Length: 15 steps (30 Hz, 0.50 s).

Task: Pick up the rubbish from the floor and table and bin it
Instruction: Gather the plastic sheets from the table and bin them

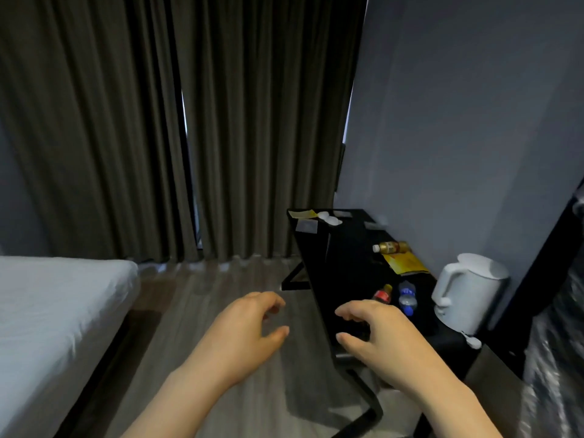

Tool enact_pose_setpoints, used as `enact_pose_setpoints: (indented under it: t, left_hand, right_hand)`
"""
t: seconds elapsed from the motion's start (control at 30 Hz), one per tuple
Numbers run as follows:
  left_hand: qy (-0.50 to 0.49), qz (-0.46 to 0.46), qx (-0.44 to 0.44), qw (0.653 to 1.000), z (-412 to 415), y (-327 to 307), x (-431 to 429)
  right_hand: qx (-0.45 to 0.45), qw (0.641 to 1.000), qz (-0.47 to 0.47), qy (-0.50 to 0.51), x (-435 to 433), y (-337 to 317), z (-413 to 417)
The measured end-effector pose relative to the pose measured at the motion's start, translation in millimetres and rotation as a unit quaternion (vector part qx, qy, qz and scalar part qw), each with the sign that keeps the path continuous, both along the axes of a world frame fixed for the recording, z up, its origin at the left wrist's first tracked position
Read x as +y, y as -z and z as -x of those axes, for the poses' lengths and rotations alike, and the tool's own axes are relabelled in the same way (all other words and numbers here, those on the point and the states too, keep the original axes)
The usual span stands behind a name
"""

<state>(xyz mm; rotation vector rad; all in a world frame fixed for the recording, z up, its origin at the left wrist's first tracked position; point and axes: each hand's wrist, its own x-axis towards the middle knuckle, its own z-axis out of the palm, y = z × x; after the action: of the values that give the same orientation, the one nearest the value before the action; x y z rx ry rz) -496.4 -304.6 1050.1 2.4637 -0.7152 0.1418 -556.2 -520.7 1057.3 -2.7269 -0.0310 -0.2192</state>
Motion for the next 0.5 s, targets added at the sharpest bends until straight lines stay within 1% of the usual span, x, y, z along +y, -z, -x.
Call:
enact_pose_setpoints:
  t: [0.13,0.23,0.5]
  left_hand:
    - [0.013,0.011,0.000,1.000,-76,-3,11]
    - [0.032,0.002,-0.004,0.999,-127,1,12]
    - [0.075,-0.002,0.017,0.997,-236,23,-7]
  right_hand:
    - [0.001,1.000,-0.015,0.019,10,-5,-69]
    - [0.002,0.999,-0.024,0.038,16,-1,-113]
    - [0.033,0.995,-0.056,0.074,-2,20,-210]
